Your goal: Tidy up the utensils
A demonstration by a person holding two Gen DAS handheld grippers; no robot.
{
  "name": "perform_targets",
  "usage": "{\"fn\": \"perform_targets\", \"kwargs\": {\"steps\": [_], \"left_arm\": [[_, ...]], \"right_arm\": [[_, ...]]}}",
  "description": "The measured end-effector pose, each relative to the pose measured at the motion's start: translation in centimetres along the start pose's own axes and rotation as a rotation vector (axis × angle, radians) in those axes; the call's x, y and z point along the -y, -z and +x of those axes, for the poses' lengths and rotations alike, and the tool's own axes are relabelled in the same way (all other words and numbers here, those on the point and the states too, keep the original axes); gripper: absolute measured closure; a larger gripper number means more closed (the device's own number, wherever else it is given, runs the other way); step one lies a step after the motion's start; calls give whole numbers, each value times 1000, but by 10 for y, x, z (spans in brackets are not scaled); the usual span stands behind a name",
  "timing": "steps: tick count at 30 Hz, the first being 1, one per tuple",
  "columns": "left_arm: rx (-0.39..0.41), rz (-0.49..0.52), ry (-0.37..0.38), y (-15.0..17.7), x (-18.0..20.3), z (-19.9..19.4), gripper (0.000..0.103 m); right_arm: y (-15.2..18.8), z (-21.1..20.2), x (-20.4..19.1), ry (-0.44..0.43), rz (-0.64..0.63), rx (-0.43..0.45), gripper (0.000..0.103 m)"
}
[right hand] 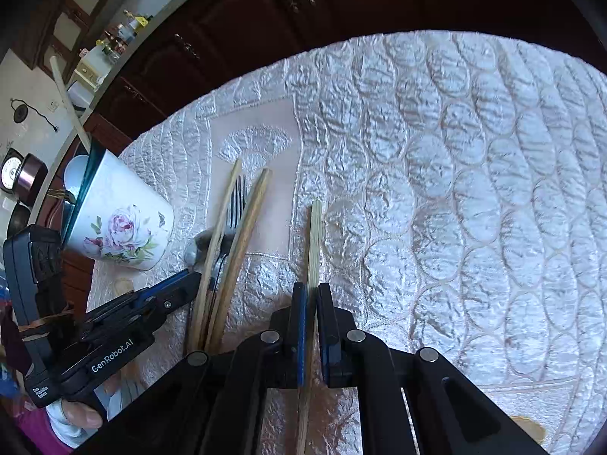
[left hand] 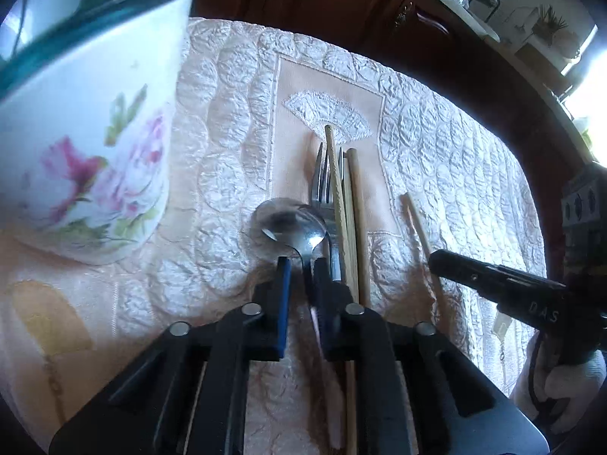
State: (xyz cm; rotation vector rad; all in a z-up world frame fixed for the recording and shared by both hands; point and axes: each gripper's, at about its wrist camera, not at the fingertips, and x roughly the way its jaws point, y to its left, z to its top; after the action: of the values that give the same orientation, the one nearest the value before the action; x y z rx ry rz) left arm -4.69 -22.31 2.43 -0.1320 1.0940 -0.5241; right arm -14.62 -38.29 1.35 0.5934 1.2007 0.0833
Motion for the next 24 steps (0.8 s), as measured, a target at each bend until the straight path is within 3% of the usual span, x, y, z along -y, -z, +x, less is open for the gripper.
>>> {"fn": "perform_targets", "kwargs": {"steps": [6, 13, 17, 20, 21, 24], "left_arm": [[-31, 10, 40, 9, -10, -12, 101], [-56, 36, 25, 44, -42, -58, 102], [-75, 20, 10, 63, -57, -69, 100], [-75, 11, -16, 68, -65, -72, 100], [-75, 12, -16, 69, -65, -72, 100], [-89, 27, -18, 68, -64, -69, 90]], "right_arm": [[5, 7, -2, -46, 18, -7, 98], [33, -3, -28, -73, -31, -26, 98], [34, 4, -39, -14, -65, -44, 96], [24, 8, -47, 51, -111, -39, 82], [19, 11, -51, 53, -125, -41, 82], [7, 22, -55, 86, -156, -56, 82]]}}
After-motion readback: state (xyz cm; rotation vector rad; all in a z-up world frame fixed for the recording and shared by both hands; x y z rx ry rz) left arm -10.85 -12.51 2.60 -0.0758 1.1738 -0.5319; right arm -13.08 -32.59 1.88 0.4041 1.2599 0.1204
